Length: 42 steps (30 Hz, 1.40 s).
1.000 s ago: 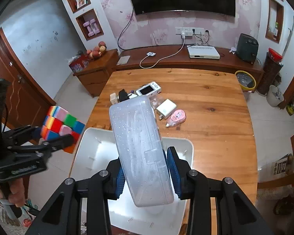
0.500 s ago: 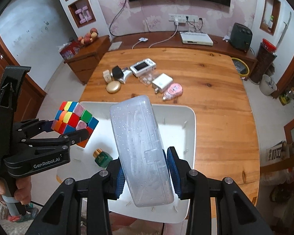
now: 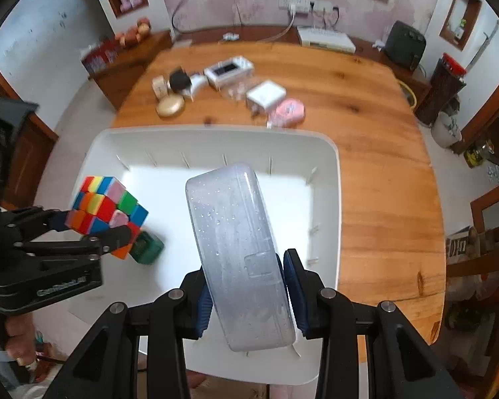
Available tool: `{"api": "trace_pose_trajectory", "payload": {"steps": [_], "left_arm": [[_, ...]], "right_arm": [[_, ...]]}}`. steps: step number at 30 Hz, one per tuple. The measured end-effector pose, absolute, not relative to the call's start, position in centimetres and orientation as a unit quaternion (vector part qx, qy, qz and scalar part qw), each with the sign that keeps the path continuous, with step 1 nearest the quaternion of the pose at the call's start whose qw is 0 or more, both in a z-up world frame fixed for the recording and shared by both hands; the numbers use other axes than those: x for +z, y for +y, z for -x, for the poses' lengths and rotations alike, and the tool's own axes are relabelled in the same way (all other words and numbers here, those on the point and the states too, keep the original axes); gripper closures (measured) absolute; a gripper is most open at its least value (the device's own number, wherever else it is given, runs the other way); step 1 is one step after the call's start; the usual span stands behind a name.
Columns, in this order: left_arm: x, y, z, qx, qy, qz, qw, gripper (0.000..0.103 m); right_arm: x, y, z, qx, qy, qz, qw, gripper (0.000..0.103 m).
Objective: Organize rigid objects
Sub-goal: 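Carry the Rubik's cube and clear plastic box over the white tray, then release the cube from the left tool while the right tool sets down the box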
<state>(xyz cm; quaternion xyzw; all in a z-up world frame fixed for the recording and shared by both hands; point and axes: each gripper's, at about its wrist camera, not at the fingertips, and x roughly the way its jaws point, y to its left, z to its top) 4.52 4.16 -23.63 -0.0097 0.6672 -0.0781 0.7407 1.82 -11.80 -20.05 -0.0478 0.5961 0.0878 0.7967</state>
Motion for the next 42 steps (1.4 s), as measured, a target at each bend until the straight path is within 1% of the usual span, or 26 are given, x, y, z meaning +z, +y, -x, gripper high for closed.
{"api": "trace_pose_trajectory", "payload": {"steps": [7,12,17,18,19,22,29,34,36,42], "left_arm": [[-25.6,2.9,-4.0,-0.107,0.699,-0.015,0.707,0.043],[-25.6,1.9,-3.7,-0.116,0.696,-0.048,0.707,0.043],[-25.6,1.2,-3.0,-0.125,0.693,-0.07,0.707,0.043],[-25.7,1.2,-2.9,-0.125,0.693,-0.073,0.706,0.043],[-25.7,1.2,-2.8,-0.124,0.694,-0.077,0.705,0.043],[-25.6,1.1,-2.9,-0.121,0.695,-0.082,0.704,0.042],[-24.2,0.8,-2.9,-0.119,0.674,-0.099,0.722,0.038],[-22.5,0.6,-2.5,-0.112,0.645,-0.105,0.749,0.031],[-21.8,0.8,-2.6,-0.11,0.634,-0.102,0.759,0.026],[-19.9,1.4,-3.3,-0.105,0.607,-0.092,0.782,0.025]], "right_arm": [[-22.5,-11.2,-2.2,0.091,0.627,0.058,0.772,0.063],[-24.9,-10.6,-2.3,0.097,0.656,0.068,0.746,0.063],[-25.9,-10.4,-2.1,0.095,0.669,0.071,0.734,0.062],[-25.9,-10.4,-2.1,0.094,0.669,0.072,0.734,0.062],[-25.8,-10.5,-2.1,0.093,0.668,0.072,0.734,0.057],[-25.6,-10.6,-2.0,0.087,0.666,0.071,0.738,0.051],[-24.2,-10.7,-1.6,0.077,0.649,0.082,0.752,0.05],[-22.8,-11.0,-1.5,0.063,0.625,0.092,0.772,0.05],[-22.0,-11.3,-1.5,0.057,0.611,0.093,0.784,0.05],[-19.7,-12.4,-1.2,0.041,0.58,0.085,0.809,0.05]]}}
